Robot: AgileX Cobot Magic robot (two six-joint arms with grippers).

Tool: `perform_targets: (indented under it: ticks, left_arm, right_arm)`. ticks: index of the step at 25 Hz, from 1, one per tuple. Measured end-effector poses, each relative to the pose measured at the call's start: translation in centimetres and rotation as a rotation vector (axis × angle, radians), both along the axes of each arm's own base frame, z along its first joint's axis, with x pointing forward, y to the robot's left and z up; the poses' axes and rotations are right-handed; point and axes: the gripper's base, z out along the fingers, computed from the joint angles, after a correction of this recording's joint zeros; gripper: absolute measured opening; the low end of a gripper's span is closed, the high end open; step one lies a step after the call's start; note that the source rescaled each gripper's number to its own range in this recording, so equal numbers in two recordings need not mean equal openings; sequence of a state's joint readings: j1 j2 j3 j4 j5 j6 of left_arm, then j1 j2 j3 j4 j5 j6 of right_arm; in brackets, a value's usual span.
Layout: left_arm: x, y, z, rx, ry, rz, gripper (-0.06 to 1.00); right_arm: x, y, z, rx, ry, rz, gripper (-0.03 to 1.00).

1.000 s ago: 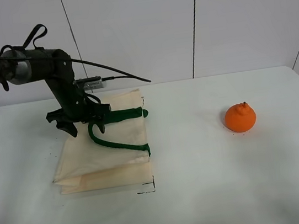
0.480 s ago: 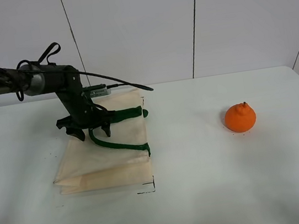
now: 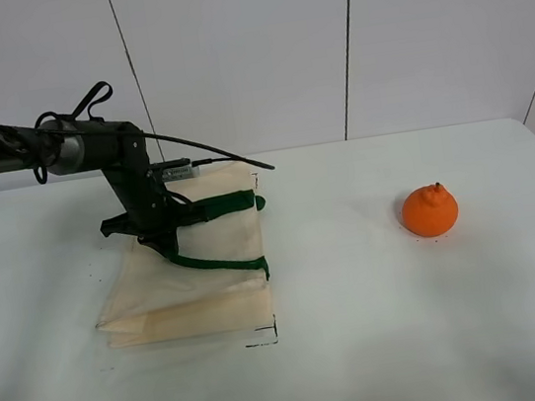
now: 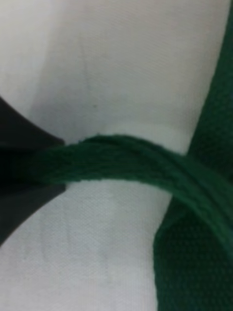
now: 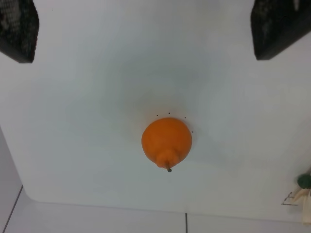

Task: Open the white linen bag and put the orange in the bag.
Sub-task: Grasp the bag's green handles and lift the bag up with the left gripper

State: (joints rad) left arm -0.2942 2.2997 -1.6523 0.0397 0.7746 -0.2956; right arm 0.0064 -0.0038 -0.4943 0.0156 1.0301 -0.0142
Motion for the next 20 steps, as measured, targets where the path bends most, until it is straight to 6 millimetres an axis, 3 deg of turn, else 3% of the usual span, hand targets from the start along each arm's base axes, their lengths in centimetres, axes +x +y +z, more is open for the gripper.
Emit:
perform_targets:
  ticks: [1,7,15,20]
  left_arm:
    - [0.2,0.0,0.4,0.001,0.004,0.003,0.01]
    - [1.1,-0.3,3.9,0.015,0.03,0.002,0.01]
    - [1.7,-0.5,15.5,-0.015,-0.13,-0.07,0.01]
    - [-0.1,-0.2,21.4,-0.05,-0.257,-0.076,0.01]
  right_arm:
    - [0.0,0.0,0.0,0.0,0.0,0.0,1.0]
    - [0.0,0.0,0.0,0.0,0.0,0.0,1.0]
    - [0.0,0.0,0.0,-0.001,0.0,0.0,1.0]
    - [0.0,0.0,0.0,0.0,0.0,0.0,1.0]
